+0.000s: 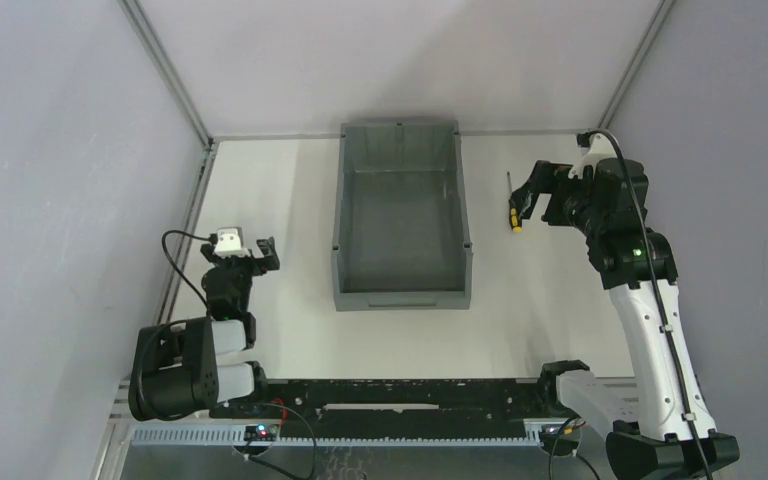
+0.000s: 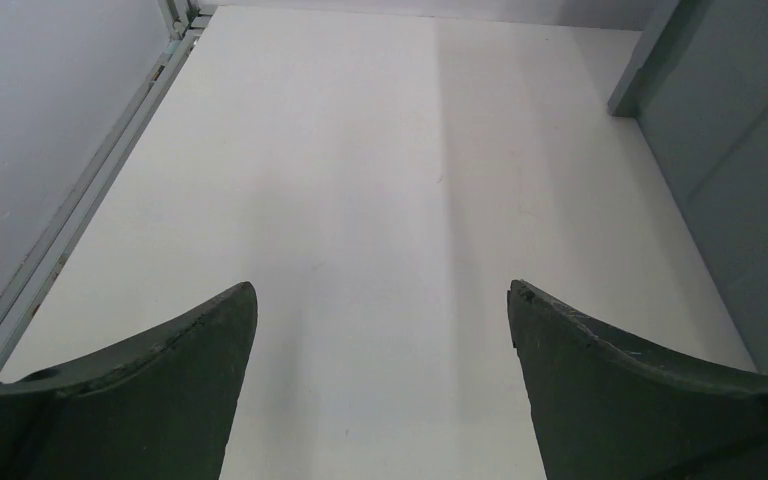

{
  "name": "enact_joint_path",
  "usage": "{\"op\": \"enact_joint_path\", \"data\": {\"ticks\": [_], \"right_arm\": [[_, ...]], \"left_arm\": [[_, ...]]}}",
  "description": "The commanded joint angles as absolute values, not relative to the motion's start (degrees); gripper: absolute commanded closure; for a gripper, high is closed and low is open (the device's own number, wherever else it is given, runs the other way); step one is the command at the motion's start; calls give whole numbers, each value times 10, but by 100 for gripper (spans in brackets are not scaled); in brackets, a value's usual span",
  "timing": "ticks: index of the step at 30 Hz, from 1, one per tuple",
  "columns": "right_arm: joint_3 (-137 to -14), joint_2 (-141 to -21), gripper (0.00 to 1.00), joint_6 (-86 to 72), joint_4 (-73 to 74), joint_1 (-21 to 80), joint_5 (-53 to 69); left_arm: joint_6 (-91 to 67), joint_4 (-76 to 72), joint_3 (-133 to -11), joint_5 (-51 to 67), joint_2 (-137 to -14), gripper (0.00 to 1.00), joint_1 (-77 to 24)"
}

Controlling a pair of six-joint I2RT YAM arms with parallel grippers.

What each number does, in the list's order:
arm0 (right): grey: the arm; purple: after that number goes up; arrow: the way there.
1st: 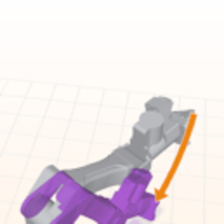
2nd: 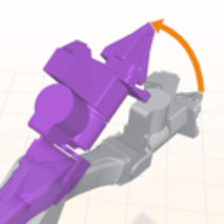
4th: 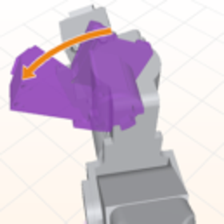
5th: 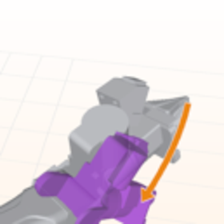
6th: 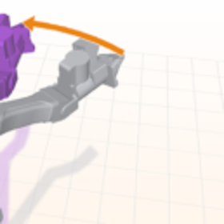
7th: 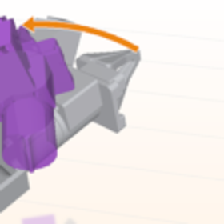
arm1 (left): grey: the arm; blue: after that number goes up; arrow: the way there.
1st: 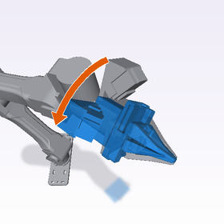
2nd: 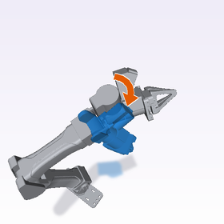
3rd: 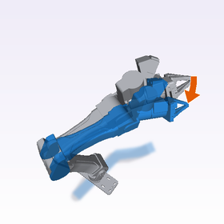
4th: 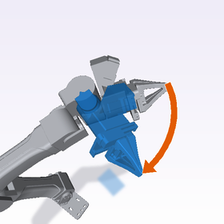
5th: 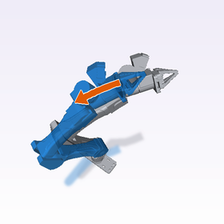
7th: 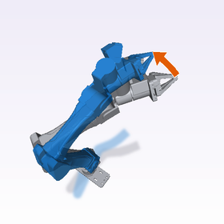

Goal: Put the screwdriver in the bin
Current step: Pick up the screwdriver from the center of the board.

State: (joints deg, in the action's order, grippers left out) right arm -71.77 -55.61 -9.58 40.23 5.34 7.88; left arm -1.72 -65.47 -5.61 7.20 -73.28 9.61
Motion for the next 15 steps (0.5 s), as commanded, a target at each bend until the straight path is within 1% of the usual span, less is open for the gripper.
{"op": "enact_joint_path", "data": {"ticks": [1, 15], "right_arm": [[-718, -546, 0, -108, 374, 57, 77], [-719, -530, 0, -109, 333, 57, 79]], "left_arm": [[-24, -679, -78, 69, -726, 0, 94], [-24, -679, -78, 69, -726, 0, 94]]}}
